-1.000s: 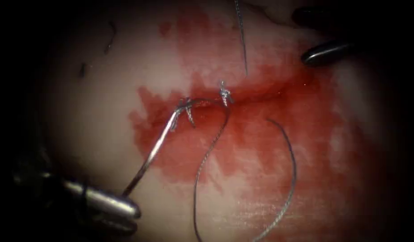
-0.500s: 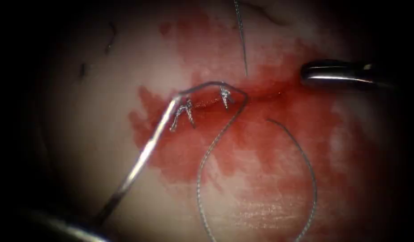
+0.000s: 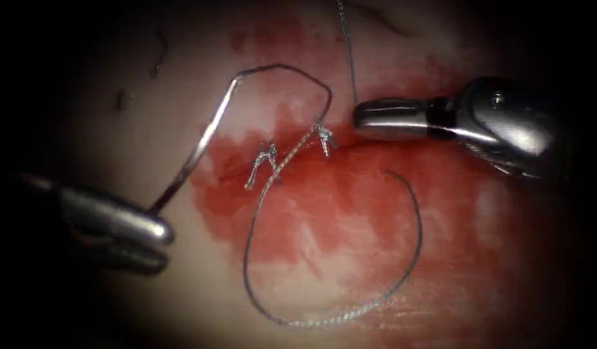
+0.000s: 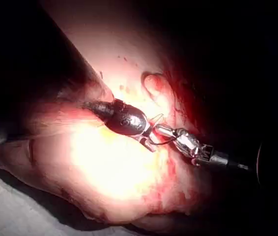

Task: Wound Closure

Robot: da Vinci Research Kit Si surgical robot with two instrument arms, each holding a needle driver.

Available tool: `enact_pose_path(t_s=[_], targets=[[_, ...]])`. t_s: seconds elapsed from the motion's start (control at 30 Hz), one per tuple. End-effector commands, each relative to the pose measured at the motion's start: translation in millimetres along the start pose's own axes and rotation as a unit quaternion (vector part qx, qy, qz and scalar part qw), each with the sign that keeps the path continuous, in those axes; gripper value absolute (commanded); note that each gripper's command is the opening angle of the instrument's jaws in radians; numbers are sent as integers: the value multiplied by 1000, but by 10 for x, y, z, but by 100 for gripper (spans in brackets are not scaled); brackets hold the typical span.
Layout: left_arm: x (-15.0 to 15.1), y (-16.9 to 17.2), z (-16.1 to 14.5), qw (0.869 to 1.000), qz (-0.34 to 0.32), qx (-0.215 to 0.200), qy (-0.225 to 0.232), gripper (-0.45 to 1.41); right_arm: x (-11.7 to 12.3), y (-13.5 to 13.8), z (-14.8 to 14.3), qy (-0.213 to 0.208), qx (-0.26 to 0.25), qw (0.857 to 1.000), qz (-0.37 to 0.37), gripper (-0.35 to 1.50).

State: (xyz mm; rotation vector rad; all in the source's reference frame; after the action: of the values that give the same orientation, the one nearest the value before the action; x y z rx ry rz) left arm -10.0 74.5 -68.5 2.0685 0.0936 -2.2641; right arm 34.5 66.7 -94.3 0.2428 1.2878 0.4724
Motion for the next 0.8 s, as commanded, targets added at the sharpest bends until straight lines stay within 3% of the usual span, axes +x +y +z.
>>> enact_pose_path(t_s=[0.03,0.1,0.23,0.27,0.3,0.33,0.4,0.47,0.5,0.63,0.8], targets=[[-12,-3,7,1000,-5,1,-1,-35,-3,4,0,-1,-2,1000,0,-35],[-37,4,13,1000,-23,5,-5,-35,-4,4,-6,-2,-3,1000,0,-35],[-54,8,18,999,-43,-2,0,-35,-5,3,-9,-2,-1,1000,0,-35],[-58,7,18,998,-56,-2,1,-22,-5,3,-10,-2,-2,1000,-1,-35],[-58,7,18,998,-56,-2,1,-22,-5,3,-10,-2,-2,1000,-1,-35],[-61,3,14,994,-109,-2,4,28,-5,1,-10,-2,-2,1000,-1,-35],[-62,-1,8,985,-171,0,5,59,-5,0,-10,-2,-2,1000,-1,-35],[-62,-5,0,975,-222,18,-6,72,-6,-1,-11,-2,-1,1000,-2,-33],[-61,-9,-10,965,-253,57,-30,78,-8,-2,-12,-2,-1,1000,-2,-32],[-58,-10,-34,954,-278,96,-57,78,-10,-4,-14,-2,1,1000,-4,-32],[-58,16,-64,939,-330,67,-65,79,-13,-6,-16,-2,1,1000,-5,-32]])
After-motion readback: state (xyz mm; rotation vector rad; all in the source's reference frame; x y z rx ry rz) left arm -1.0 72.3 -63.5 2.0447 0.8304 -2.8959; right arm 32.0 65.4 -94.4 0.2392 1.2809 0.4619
